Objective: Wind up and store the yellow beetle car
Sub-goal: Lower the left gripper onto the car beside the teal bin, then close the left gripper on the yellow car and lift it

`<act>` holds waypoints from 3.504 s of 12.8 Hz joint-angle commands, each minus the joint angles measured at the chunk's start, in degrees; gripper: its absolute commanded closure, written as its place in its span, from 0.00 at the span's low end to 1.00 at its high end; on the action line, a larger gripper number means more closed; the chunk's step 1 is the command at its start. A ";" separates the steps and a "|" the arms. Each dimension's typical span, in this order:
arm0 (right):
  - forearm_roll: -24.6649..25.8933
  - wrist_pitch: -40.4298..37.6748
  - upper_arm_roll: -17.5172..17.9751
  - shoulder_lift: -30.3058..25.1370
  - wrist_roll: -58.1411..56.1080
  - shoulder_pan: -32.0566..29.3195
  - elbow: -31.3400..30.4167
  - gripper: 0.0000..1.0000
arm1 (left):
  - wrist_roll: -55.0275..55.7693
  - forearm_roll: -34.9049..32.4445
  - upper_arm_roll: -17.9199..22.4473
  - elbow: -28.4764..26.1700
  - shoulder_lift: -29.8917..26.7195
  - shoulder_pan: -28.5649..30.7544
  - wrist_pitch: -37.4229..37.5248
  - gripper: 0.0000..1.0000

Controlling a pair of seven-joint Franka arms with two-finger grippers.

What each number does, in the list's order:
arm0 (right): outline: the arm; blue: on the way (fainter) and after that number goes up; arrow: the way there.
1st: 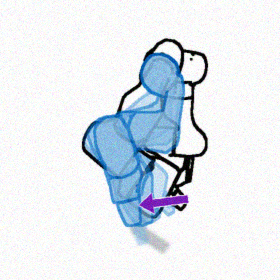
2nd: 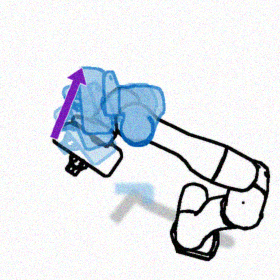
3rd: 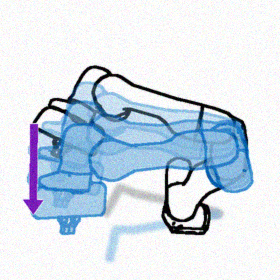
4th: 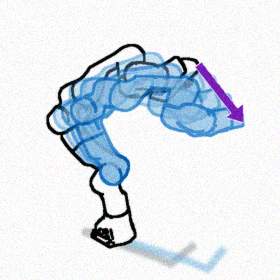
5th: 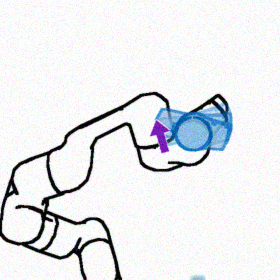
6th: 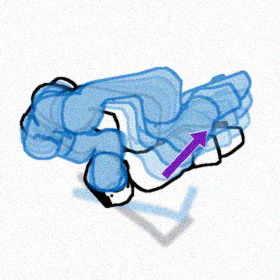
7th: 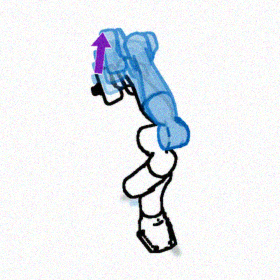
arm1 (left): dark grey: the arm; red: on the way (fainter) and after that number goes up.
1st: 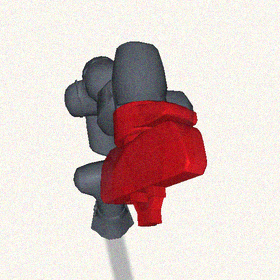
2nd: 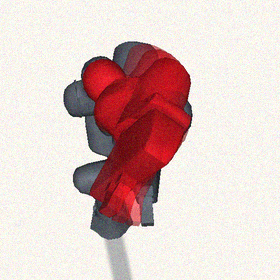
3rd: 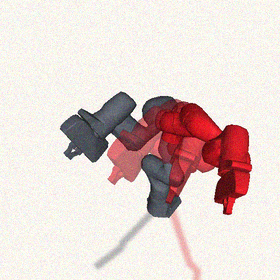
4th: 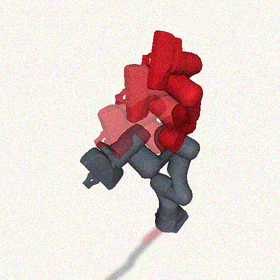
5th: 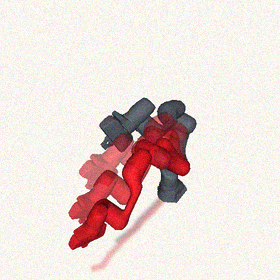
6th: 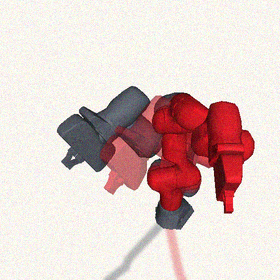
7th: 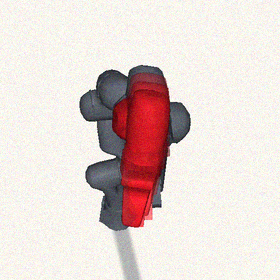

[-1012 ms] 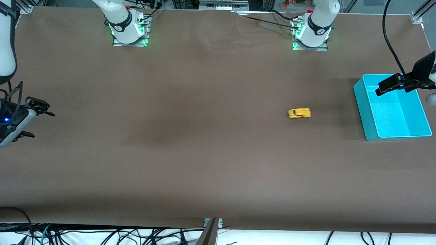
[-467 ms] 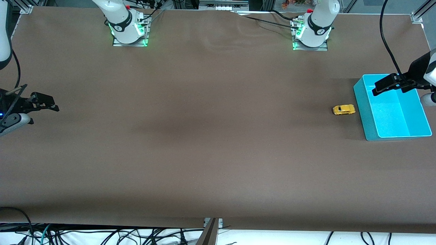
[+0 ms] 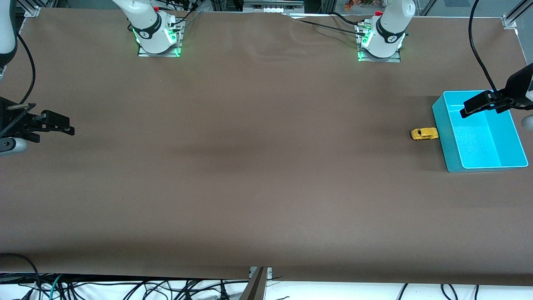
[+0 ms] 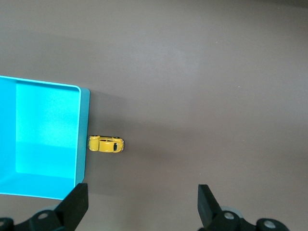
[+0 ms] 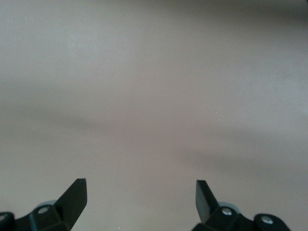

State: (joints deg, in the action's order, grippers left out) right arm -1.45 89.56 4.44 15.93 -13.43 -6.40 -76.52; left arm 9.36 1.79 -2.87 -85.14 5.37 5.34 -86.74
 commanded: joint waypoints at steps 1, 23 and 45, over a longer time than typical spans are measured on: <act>1.10 -0.18 -0.48 -3.44 0.77 -0.45 -0.12 0.00 | 4.85 -1.35 -0.12 0.07 0.95 0.37 0.61 0.00; 2.86 -4.48 -1.54 -7.67 7.71 0.08 -4.42 0.00 | 64.55 -10.58 -0.73 -54.24 3.58 8.37 -56.84 0.00; 2.86 -4.22 -1.63 -7.58 7.54 -0.54 -4.34 0.00 | 74.48 -17.87 -5.03 -49.28 5.27 14.52 -56.31 1.00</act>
State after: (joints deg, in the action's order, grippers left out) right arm 1.41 85.28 2.72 8.80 -6.62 -6.64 -80.53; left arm 81.34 -14.59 -6.42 -139.14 12.94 20.14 -151.38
